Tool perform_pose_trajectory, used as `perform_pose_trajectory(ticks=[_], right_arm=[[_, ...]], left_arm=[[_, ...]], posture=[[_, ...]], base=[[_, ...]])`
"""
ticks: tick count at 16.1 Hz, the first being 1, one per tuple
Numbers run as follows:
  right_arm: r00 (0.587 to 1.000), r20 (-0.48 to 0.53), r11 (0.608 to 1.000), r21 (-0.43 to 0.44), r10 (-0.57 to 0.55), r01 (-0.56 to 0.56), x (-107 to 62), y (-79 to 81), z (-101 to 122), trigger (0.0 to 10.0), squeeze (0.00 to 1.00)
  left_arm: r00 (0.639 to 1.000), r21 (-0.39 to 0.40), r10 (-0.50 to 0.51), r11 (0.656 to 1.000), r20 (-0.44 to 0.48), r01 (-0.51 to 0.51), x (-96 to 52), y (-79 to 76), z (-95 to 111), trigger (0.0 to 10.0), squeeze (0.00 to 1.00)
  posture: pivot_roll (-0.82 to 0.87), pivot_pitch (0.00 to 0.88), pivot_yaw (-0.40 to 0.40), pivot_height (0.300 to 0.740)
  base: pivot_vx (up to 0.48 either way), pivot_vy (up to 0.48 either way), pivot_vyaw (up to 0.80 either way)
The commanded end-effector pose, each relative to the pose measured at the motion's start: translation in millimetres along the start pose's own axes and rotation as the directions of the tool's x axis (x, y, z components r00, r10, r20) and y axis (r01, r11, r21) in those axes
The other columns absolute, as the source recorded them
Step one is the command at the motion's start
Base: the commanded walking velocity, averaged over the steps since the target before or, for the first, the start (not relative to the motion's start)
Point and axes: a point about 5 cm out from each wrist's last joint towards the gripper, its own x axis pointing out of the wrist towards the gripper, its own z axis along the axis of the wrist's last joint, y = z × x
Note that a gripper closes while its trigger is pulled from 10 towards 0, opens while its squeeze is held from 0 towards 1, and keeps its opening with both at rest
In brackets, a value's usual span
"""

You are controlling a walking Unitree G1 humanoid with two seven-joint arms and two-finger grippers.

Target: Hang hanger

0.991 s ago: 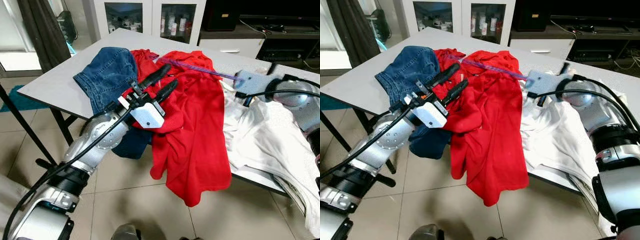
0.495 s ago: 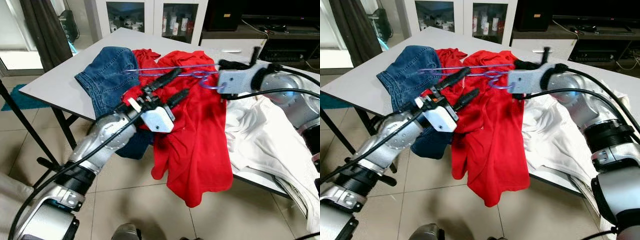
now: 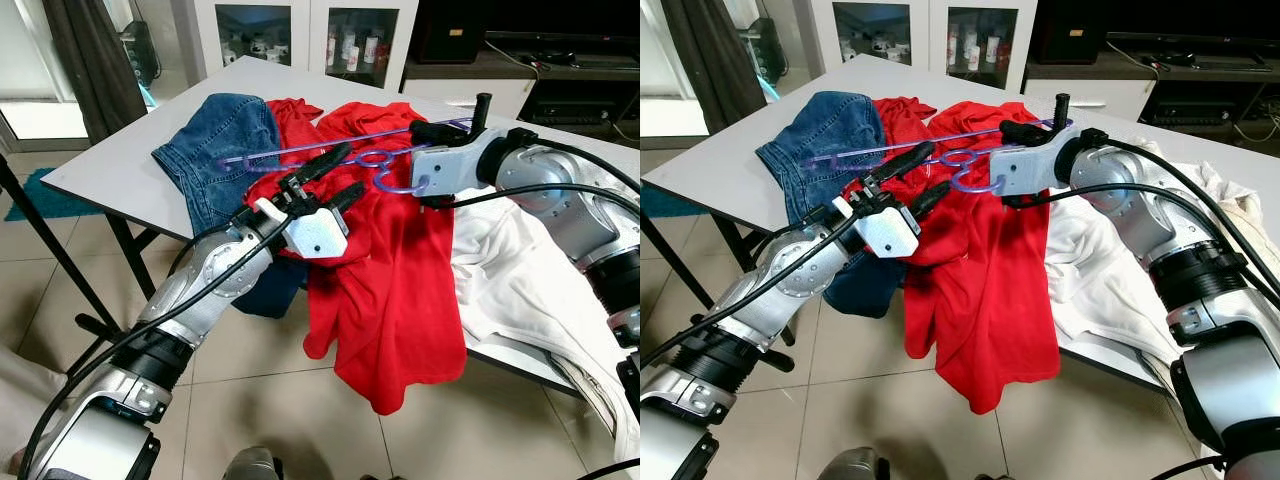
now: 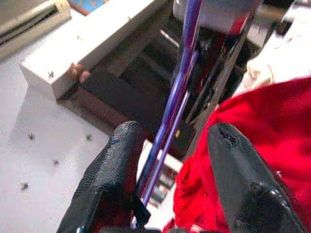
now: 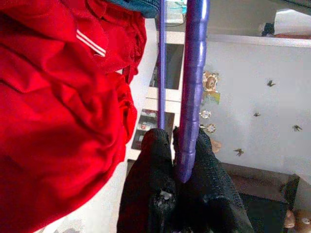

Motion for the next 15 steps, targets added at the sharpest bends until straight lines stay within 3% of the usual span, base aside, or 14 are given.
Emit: perform_pose_trajectory(ticks=[1,3,4,5,6,7,13,15], right_arm=[[1.0,0.014,1.0,-0.004,-0.01,0.011,-0.5,-1.4,3.2,0.0,0.0],[1.0,0.028,1.0,-0.001,-0.014,0.014,-1.3,-0.6,5.4,0.0,0.0],[0.999,0.048,1.0,0.004,-0.018,0.018,-2.4,0.9,8.1,0.0,0.0],[0.997,0.076,1.0,0.004,-0.025,0.024,-3.7,2.6,11.9,2.0,0.0],[0.995,0.09,0.999,0.007,-0.04,0.04,-4.4,2.9,13.8,9.6,0.0],[0.994,0.091,0.999,0.003,-0.052,0.052,-4.5,2.2,14.0,10.0,0.0],[0.989,0.106,0.993,-0.042,-0.106,0.111,-6.4,-2.1,14.6,10.0,0.0],[0.989,0.1,0.992,-0.057,-0.108,0.114,-7.1,-1.6,13.0,10.0,0.0]], left_arm=[[0.999,0.016,0.015,1.0,-0.029,-0.015,2.6,5.5,-3.2,10.0,0.0],[0.998,0.011,0.01,1.0,-0.057,-0.01,2.8,4.9,-6.3,10.0,0.0],[0.998,0.007,-0.008,1.0,-0.064,0.008,2.4,3.3,-7.2,3.5,0.0],[0.997,0.006,-0.034,0.999,-0.063,0.034,1.3,0.5,-7.5,0.0,0.0],[0.996,-0.007,-0.073,0.997,-0.055,0.072,0.0,-4.1,-6.9,0.0,0.0],[0.994,-0.016,-0.092,0.996,-0.051,0.091,-0.3,-6.4,-6.5,0.0,0.0],[0.991,-0.022,-0.127,0.992,-0.05,0.126,-0.8,-9.6,-6.2,0.0,0.0],[0.993,-0.013,-0.092,0.996,-0.073,0.092,-0.8,-6.7,-8.4,0.0,0.0]], posture=[[0.23,0.0,-0.025,0.74],[0.23,0.0,-0.023,0.74],[0.23,0.0,-0.022,0.74],[0.23,0.0,-0.022,0.74],[0.23,0.0,-0.021,0.74],[0.23,0.0,-0.019,0.74],[0.23,0.0,-0.018,0.74],[0.23,0.0,-0.021,0.74]], base=[[0.0,0.0,0.0],[0.0,0.0,0.0],[0.0,0.0,0.0],[0.0,0.0,0.0],[0.0,0.0,0.0],[0.0,0.0,0.0],[0.0,0.0,0.0],[0.0,0.0,0.0]])
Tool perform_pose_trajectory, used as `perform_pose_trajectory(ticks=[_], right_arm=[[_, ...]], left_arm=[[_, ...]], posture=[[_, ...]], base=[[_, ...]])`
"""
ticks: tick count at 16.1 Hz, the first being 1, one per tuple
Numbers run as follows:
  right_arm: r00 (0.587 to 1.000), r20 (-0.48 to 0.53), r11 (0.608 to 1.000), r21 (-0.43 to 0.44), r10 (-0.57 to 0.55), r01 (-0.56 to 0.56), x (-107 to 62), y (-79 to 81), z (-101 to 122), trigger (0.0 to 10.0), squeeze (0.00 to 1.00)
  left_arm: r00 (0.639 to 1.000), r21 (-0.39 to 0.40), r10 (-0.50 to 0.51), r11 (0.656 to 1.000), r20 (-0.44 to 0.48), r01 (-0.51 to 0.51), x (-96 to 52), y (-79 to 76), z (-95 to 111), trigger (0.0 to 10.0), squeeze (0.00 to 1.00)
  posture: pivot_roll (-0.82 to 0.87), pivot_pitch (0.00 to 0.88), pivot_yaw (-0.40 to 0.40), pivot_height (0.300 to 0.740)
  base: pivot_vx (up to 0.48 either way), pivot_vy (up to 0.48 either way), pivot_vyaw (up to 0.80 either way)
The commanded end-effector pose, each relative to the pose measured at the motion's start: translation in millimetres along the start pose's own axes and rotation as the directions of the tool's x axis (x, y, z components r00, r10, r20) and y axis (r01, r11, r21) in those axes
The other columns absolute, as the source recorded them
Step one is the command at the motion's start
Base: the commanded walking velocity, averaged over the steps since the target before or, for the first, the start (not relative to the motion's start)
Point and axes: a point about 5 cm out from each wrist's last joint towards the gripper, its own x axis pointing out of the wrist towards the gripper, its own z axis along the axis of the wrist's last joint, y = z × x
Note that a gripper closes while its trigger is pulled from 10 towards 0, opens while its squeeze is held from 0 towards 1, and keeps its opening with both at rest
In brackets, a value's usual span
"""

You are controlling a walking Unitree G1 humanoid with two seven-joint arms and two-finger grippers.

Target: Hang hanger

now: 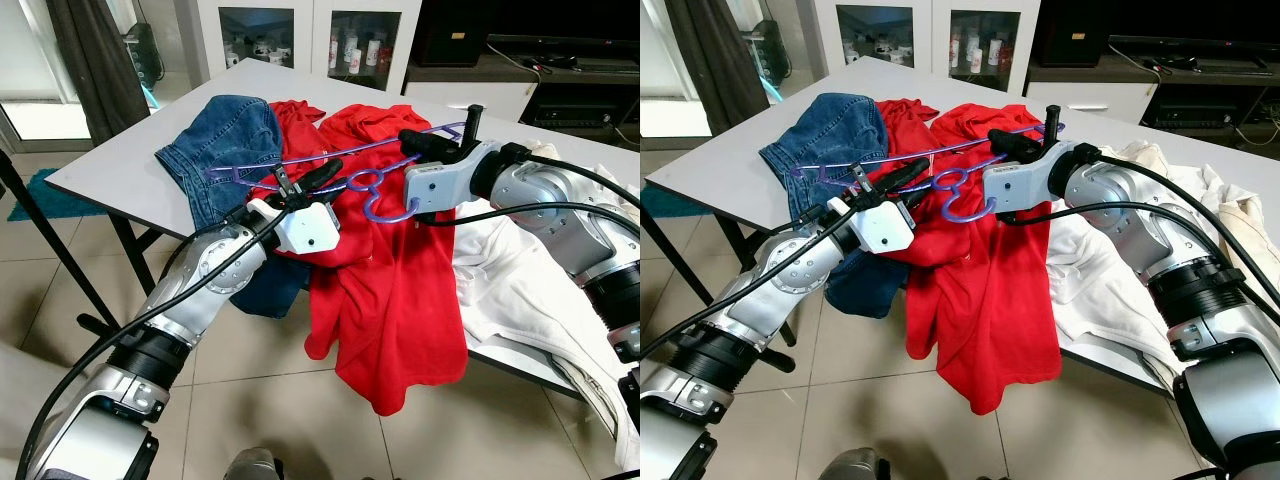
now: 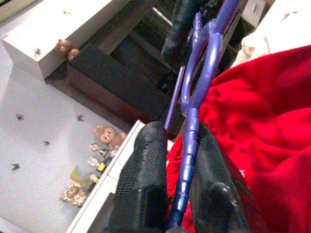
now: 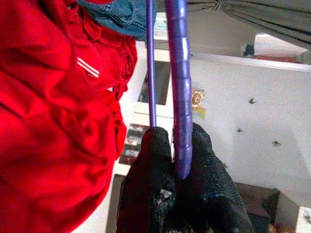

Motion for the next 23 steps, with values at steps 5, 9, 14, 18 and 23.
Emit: perform_pose_trajectory(ticks=[5,9,14,18,23], right_arm=[[1.0,0.001,1.0,0.017,-0.013,0.013,-5.3,-0.8,-2.7,10.0,0.0],[1.0,-0.007,1.0,0.006,0.014,-0.014,-8.0,7.4,-5.2,10.0,0.0],[1.0,0.002,0.999,-0.021,0.031,-0.031,-14.0,15.5,-3.8,10.0,0.0],[0.999,0.041,1.0,-0.023,-0.012,0.013,-13.7,9.1,5.2,10.0,0.0],[0.996,0.093,1.0,0.001,-0.007,0.007,-8.6,11.2,18.6,10.0,0.6]], left_arm=[[0.996,0.023,0.074,0.997,-0.041,-0.073,4.8,7.5,-2.5,0.0,0.0],[0.988,0.03,0.149,0.989,-0.046,-0.147,6.5,15.1,-1.4,0.0,0.0],[0.98,0.035,0.186,0.982,-0.071,-0.184,5.7,20.7,-4.9,0.0,0.0],[0.986,0.037,0.152,0.988,-0.064,-0.15,6.8,14.2,-3.4,0.0,0.0],[0.988,0.045,0.143,0.989,-0.059,-0.14,7.5,14.1,-2.7,0.0,0.0]], posture=[[0.23,0.0,-0.024,0.74],[0.22,0.0,-0.024,0.74],[0.22,0.0,-0.023,0.74],[0.22,0.0,-0.018,0.74],[0.22,0.0,-0.017,0.74]], base=[[0.0,0.0,0.0],[0.0,0.0,0.0],[0.0,0.0,0.0],[0.0,0.0,0.0],[0.0,0.0,0.0]])
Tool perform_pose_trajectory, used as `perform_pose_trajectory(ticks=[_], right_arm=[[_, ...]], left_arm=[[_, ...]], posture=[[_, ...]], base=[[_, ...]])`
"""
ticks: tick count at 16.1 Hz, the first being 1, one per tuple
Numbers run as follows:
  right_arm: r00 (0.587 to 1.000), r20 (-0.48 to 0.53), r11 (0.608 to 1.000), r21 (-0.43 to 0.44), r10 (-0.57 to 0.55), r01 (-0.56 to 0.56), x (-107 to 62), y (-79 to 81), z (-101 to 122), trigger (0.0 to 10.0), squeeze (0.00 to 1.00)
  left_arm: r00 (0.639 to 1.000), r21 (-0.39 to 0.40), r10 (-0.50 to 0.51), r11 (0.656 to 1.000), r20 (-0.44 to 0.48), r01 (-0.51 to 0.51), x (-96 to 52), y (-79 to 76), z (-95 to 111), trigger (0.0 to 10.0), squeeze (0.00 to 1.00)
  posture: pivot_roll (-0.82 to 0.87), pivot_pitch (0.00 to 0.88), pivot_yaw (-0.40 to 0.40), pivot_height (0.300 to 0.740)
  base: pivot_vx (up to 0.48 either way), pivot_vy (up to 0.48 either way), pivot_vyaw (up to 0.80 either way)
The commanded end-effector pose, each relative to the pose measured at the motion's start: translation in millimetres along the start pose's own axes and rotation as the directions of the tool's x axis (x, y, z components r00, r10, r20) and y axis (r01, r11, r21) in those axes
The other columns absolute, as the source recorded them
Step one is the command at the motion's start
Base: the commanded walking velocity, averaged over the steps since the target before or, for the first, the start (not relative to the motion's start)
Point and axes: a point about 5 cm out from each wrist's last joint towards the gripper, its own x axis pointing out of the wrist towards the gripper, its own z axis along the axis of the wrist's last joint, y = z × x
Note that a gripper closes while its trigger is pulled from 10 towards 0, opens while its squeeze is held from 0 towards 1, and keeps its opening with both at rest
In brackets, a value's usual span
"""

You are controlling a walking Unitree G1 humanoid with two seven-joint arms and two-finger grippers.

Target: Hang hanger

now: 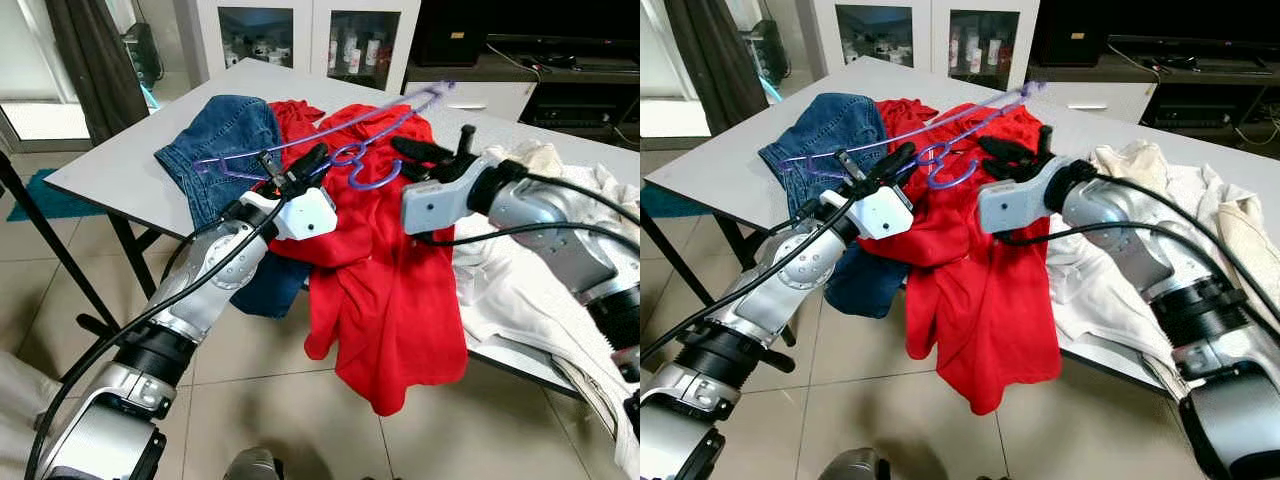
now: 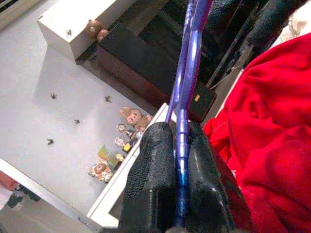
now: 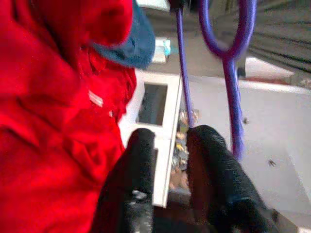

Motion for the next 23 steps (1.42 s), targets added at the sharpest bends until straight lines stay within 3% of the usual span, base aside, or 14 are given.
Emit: perform_pose_trajectory(ticks=[1,3,4,7,9,10,11,12,15,17,23], right_arm=[[1.0,0.008,1.0,0.019,0.021,-0.022,-2.7,1.4,0.3,10.0,1.0],[0.998,-0.048,0.999,-0.004,0.039,-0.04,-10.0,4.5,-9.3,10.0,1.0],[0.995,-0.097,0.999,0.022,0.038,-0.036,-20.0,4.5,-19.3,10.0,0.03],[0.987,-0.156,0.999,0.037,0.031,-0.025,-38.3,3.0,-30.0,10.0,0.0],[0.995,-0.101,1.0,-0.007,-0.024,0.024,-28.6,-4.5,-15.9,10.0,0.0],[0.995,-0.095,0.999,-0.014,-0.033,0.032,-27.0,-5.3,-14.6,10.0,0.0],[0.996,-0.08,0.999,-0.022,-0.037,0.036,-24.1,-5.4,-10.9,10.0,0.0],[0.999,-0.053,0.999,-0.031,-0.011,0.01,-18.8,1.0,-3.5,10.0,0.0],[0.999,-0.037,0.999,-0.033,0.02,-0.021,-14.1,10.0,0.8,10.0,0.0],[1.0,-0.026,0.999,-0.04,0.003,-0.004,-10.9,7.0,4.2,10.0,0.0],[1.0,-0.026,0.999,-0.041,-0.013,0.012,-9.9,4.8,5.2,10.0,0.0]], left_arm=[[1.0,0.021,0.009,1.0,0.02,-0.009,4.3,6.2,3.9,0.0,0.0],[1.0,0.023,0.007,1.0,0.01,-0.007,2.5,6.1,1.6,0.0,0.0],[1.0,0.023,0.007,1.0,0.005,-0.007,1.8,5.8,0.7,0.0,0.0],[1.0,0.024,-0.001,1.0,-0.007,0.001,0.6,5.3,-2.1,0.0,0.0],[1.0,0.025,-0.026,0.999,-0.004,0.026,3.9,1.0,-1.5,0.0,0.0],[1.0,0.024,-0.029,0.999,-0.003,0.029,4.6,0.4,-1.1,1.0,0.0],[0.999,0.025,-0.037,0.999,-0.001,0.037,5.7,-0.9,-0.4,6.5,0.0],[0.998,0.036,-0.07,0.997,0.005,0.069,6.9,-4.9,0.9,10.0,0.0],[0.994,0.057,-0.109,0.992,0.009,0.108,6.3,-7.5,0.4,10.0,0.0],[0.989,0.093,-0.15,0.984,-0.007,0.15,3.8,-9.8,-4.1,10.0,0.0],[0.984,0.101,-0.176,0.979,-0.028,0.178,1.3,-12.8,-9.1,10.0,0.0]], posture=[[0.22,0.0,-0.017,0.74],[0.22,0.0,-0.018,0.74],[0.23,0.0,-0.022,0.74],[0.22,0.0,-0.017,0.74],[0.21,0.0,-0.01,0.74],[0.21,0.0,-0.01,0.74],[0.21,0.0,-0.008,0.74],[0.21,0.0,-0.008,0.74],[0.21,0.0,-0.012,0.74],[0.21,0.0,-0.012,0.74],[0.22,0.0,-0.008,0.74]], base=[[0.0,0.0,0.0],[0.0,0.0,0.0],[0.0,0.0,0.0],[0.0,0.0,0.0],[0.0,0.0,0.0],[0.0,0.0,0.0],[0.0,0.0,0.0],[0.0,0.0,0.0],[0.0,0.0,0.0],[0.0,0.0,0.0],[0.0,0.0,0.0]])
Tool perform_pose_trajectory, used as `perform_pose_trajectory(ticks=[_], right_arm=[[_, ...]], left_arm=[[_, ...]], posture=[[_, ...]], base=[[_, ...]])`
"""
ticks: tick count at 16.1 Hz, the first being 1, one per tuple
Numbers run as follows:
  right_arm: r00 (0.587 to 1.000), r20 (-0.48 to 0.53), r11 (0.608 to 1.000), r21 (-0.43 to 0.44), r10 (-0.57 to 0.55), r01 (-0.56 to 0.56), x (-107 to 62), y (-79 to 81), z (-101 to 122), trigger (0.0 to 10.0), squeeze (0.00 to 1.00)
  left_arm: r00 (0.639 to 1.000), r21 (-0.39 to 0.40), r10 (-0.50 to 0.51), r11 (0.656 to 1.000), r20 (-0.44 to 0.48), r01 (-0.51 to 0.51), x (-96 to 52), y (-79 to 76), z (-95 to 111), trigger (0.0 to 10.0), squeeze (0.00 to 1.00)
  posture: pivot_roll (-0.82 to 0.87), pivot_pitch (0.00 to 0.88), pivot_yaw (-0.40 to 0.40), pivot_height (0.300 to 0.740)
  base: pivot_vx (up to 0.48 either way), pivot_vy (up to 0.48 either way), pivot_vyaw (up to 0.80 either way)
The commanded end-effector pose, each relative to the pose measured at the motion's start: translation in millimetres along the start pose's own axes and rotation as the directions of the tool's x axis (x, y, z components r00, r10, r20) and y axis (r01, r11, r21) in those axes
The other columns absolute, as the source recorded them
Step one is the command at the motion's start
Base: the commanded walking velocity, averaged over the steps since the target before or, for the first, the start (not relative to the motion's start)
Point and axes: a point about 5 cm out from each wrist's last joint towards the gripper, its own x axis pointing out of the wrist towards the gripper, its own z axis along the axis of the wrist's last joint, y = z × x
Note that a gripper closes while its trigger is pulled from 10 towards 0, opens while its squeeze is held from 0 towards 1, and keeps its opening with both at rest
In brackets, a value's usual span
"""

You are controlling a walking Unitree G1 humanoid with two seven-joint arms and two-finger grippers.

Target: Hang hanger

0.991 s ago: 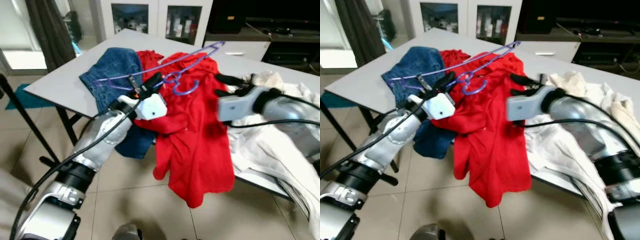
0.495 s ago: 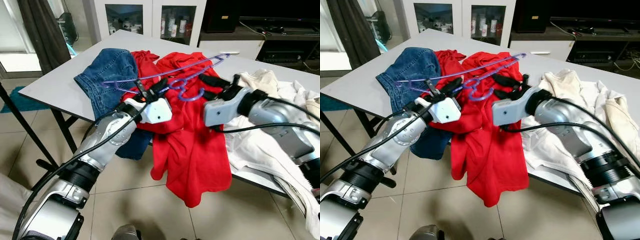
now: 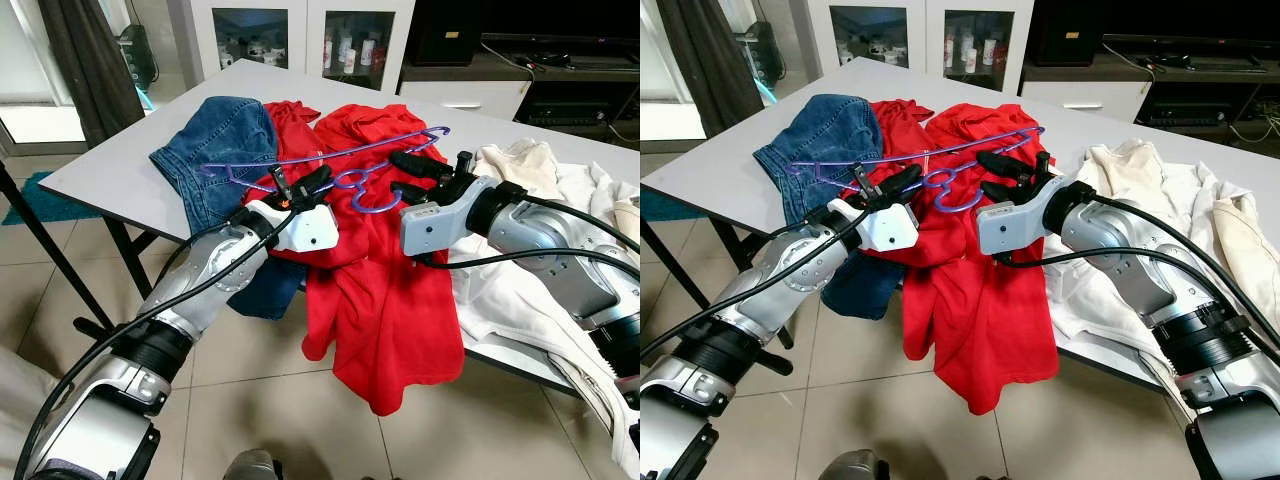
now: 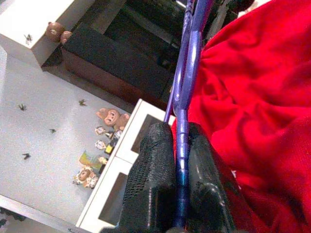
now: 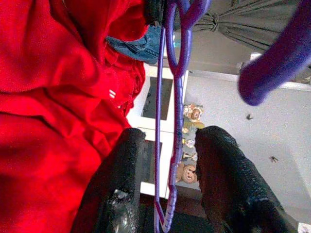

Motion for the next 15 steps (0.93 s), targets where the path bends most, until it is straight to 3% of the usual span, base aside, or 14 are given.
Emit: perform_pose_trajectory(ticks=[1,7,15], right_arm=[[1.0,0.009,1.0,-0.012,-0.025,0.026,1.0,-6.8,1.9,10.0,0.0],[0.998,0.065,1.0,-0.004,-0.005,0.005,14.8,2.3,18.0,10.0,0.0],[0.999,-0.04,1.0,-0.002,-0.027,0.027,16.4,1.1,-0.8,10.0,0.0]], left_arm=[[0.999,0.029,-0.032,0.999,0.015,0.032,3.0,0.7,2.1,10.0,0.0],[0.998,0.047,-0.038,0.998,0.045,0.036,6.8,1.3,7.8,10.0,0.0],[0.998,0.054,-0.035,0.998,0.048,0.032,3.8,-0.6,7.8,10.0,0.0]], posture=[[0.22,0.0,-0.006,0.74],[0.22,0.0,-0.006,0.74],[0.23,0.0,-0.014,0.74]], base=[[0.0,0.0,0.0],[0.0,0.0,0.0],[0.0,0.0,0.0]])
